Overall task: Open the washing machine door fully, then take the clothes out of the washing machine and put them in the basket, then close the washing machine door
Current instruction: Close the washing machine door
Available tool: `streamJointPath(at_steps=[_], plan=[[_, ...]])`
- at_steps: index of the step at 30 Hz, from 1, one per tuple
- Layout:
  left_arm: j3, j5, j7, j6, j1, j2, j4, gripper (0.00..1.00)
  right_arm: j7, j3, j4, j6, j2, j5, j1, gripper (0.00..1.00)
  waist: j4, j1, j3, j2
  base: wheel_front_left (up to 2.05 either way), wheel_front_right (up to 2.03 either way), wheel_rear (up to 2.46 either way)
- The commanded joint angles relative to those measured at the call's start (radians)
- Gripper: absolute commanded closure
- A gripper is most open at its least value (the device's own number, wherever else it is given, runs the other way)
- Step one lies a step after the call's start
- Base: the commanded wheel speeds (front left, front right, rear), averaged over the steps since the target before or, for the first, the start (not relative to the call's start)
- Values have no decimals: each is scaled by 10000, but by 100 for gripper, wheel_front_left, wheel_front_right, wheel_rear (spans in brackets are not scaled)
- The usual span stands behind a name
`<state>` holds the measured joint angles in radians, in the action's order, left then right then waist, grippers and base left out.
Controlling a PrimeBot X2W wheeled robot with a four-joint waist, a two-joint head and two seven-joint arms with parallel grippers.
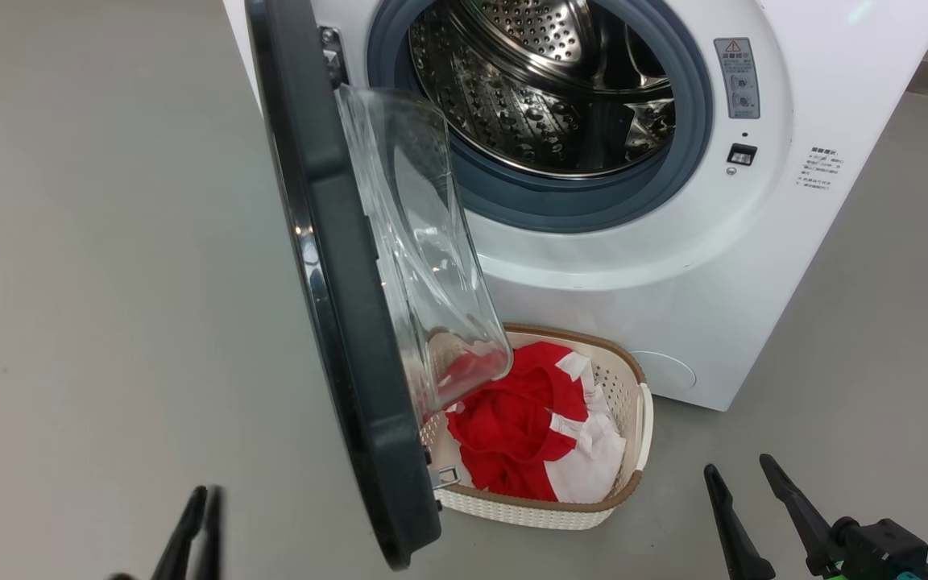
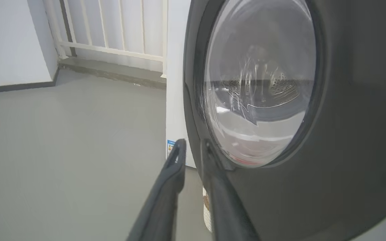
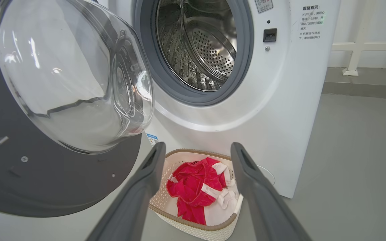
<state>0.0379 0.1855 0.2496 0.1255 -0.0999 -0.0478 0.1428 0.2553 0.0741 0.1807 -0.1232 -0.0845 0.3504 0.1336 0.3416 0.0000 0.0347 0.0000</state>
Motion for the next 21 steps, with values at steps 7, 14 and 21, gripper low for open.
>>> streamJointPath(at_steps=[7,14,21], plan=[[710,4814,122,52,927,-26,-165,100,65,191,-196,-75,-91,-28,-540,0,-24,0,41,0,0,0,0],[-239,11687,-335,52,1298,-131,-665,100,65,235,-187,-75,-112,-10,-617,0,-167,0,146,0,0,0,0],[-397,14691,-3027,52,1076,-948,-1627,100,65,235,-182,-75,-125,7,-672,0,-342,0,268,0,0,0,0]])
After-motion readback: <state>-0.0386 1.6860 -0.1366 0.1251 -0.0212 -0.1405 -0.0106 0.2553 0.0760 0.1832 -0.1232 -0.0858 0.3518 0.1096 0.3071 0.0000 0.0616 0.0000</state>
